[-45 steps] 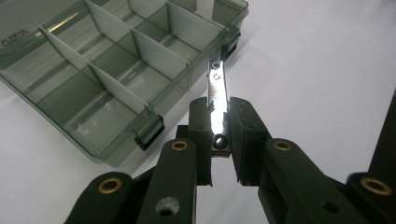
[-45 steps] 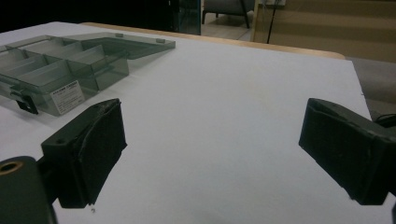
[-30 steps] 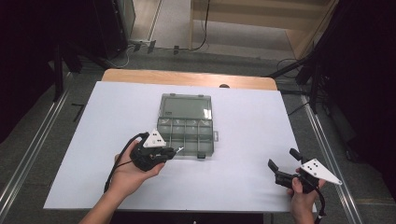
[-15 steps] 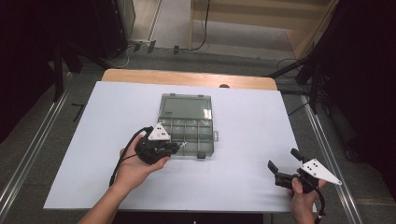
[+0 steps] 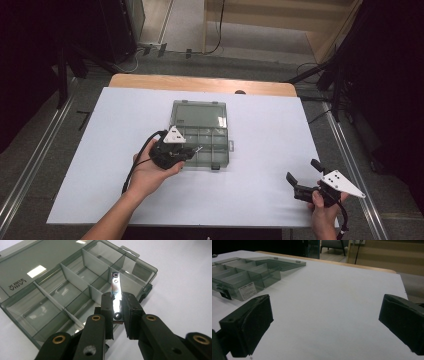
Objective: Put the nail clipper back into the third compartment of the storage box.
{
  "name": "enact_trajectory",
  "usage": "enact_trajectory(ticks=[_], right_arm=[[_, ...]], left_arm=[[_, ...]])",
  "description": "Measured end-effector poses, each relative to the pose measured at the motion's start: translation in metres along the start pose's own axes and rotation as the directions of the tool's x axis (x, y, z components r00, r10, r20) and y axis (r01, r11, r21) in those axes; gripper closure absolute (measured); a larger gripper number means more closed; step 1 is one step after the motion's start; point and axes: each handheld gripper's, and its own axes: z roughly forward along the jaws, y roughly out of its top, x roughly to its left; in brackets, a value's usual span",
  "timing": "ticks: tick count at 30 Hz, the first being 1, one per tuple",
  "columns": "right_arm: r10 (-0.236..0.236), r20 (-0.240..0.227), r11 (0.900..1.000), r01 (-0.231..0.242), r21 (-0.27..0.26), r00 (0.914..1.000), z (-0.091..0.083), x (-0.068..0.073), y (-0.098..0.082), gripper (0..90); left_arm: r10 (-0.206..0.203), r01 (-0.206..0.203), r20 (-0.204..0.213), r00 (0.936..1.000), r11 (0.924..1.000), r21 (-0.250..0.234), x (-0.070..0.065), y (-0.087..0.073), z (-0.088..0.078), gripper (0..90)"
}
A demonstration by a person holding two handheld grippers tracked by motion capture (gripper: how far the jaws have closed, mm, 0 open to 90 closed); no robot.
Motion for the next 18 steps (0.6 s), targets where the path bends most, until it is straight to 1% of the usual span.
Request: enact_trajectory(ticks=[5,8,15,18], right_arm=[[0.001,-0.002,1.0,-0.001,-0.002,1.0,0.0,0.0,0.0,0.0],[0.001,-0.005,1.0,-0.001,-0.002,1.0,0.0,0.0,0.0,0.0],[0.001,-0.007,1.0,-0.001,-0.002,1.0,0.0,0.0,0.0,0.0],[0.001,-0.007,1.0,-0.001,-0.003,1.0,0.0,0.0,0.0,0.0]], left_arm=[[-0.002,0.002,-0.008,1.0,1.0,-0.007,0.001,0.005,0.006,79.2],[-0.012,0.012,-0.009,0.9999,0.9998,-0.015,0.002,0.008,0.01,79.1],[-0.031,0.031,-0.003,0.9995,0.9991,-0.03,0.006,0.015,0.017,79.2],[-0.035,0.035,-0.001,0.9994,0.999,-0.027,0.008,0.018,0.021,79.2]])
